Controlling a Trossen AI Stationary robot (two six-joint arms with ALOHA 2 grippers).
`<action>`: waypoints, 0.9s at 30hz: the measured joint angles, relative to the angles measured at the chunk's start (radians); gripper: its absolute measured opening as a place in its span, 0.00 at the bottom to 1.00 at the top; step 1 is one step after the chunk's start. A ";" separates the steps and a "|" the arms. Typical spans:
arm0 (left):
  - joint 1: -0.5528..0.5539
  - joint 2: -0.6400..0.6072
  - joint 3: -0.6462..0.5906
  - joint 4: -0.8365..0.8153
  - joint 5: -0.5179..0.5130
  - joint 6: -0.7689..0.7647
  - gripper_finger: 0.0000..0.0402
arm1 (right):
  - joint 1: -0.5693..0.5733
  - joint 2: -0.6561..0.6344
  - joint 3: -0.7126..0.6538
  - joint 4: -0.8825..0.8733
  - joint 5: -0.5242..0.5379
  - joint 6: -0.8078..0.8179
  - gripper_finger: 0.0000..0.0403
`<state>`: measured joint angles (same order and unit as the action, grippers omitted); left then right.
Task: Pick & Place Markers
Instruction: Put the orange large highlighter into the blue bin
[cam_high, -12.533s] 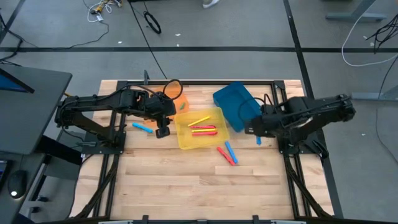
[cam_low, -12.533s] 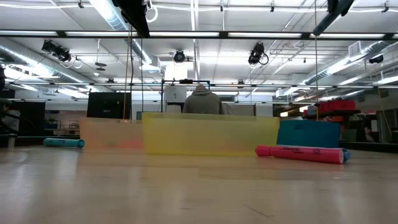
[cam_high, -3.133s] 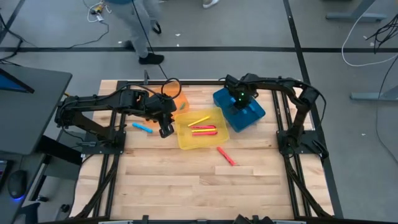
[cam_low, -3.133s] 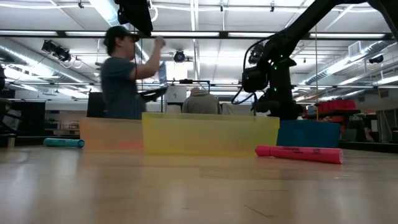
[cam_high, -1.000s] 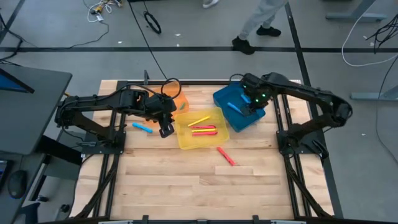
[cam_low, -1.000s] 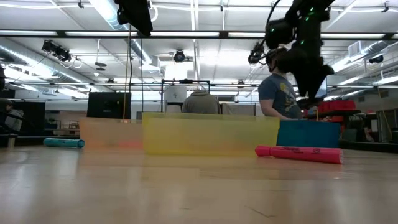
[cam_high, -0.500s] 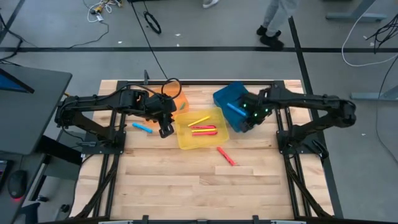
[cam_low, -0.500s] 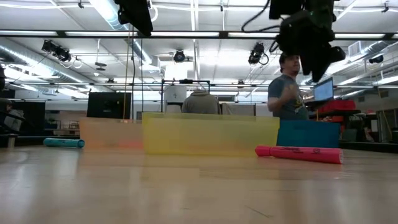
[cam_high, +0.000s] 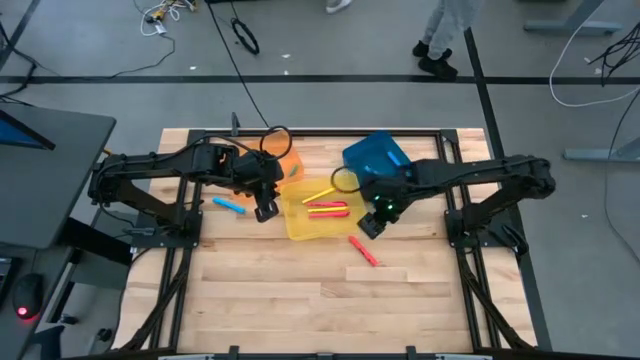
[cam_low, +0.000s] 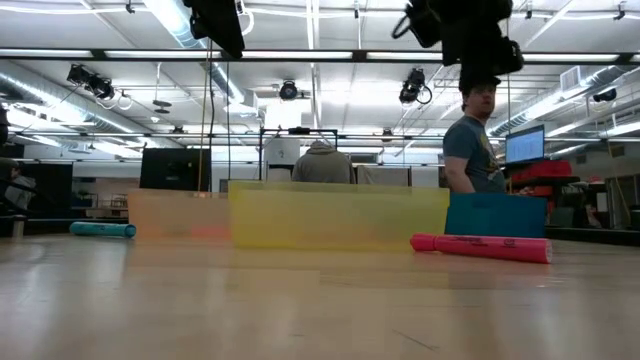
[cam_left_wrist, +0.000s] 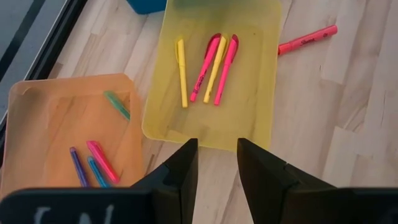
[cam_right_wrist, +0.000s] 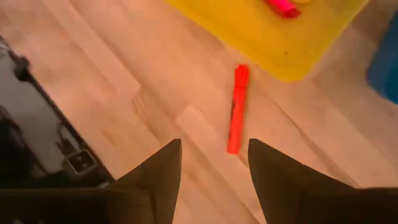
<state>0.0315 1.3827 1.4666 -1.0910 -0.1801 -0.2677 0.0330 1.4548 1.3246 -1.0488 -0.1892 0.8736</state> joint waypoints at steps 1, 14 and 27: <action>0.000 0.000 0.000 0.000 0.001 0.001 0.29 | 0.010 0.031 0.034 -0.030 0.014 -0.012 0.47; -0.001 0.000 0.000 -0.046 0.001 0.012 0.29 | 0.179 0.261 0.103 -0.066 0.113 0.052 0.47; -0.001 0.000 0.000 -0.051 0.002 0.029 0.29 | 0.224 0.352 -0.107 0.137 0.115 0.165 0.47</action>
<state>0.0303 1.3827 1.4666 -1.1418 -0.1783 -0.2385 0.2573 1.8065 1.2174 -0.9115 -0.0744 1.0383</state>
